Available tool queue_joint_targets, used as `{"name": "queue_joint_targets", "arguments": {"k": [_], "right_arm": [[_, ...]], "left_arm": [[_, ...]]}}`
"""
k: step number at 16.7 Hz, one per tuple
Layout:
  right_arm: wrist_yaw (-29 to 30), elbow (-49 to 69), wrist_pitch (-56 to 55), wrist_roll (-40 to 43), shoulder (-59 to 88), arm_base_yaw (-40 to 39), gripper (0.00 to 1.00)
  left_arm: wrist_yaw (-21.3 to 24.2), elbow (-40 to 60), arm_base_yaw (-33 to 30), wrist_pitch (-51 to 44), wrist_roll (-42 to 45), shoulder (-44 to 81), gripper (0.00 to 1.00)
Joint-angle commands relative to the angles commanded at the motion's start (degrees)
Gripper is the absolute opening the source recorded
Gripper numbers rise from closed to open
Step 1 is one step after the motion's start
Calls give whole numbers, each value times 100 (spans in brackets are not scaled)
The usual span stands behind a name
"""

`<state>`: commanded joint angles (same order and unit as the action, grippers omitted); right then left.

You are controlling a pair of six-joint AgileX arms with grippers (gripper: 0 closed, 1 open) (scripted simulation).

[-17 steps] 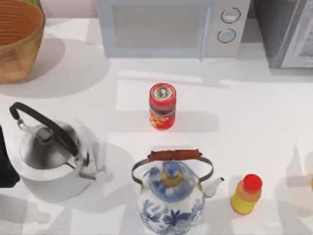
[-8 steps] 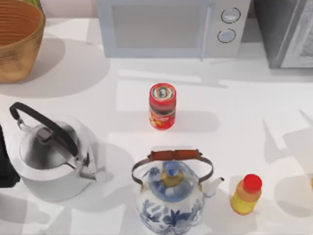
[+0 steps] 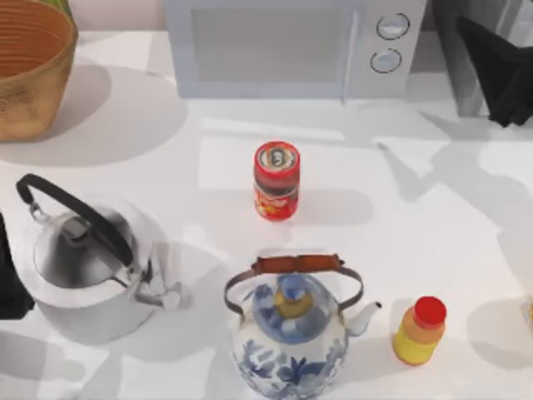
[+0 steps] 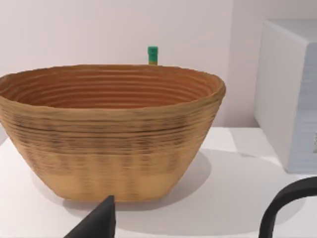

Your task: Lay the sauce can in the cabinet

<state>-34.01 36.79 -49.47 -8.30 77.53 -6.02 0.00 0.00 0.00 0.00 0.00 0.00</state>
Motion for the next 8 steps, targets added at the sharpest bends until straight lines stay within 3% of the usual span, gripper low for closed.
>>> {"name": "queue_joint_targets", "arguments": {"k": [8], "right_arm": [[-2046, 2266, -2988, -700, 4514, -404, 100]], "left_arm": [[0, 0, 0, 0, 0, 0, 100]]}}
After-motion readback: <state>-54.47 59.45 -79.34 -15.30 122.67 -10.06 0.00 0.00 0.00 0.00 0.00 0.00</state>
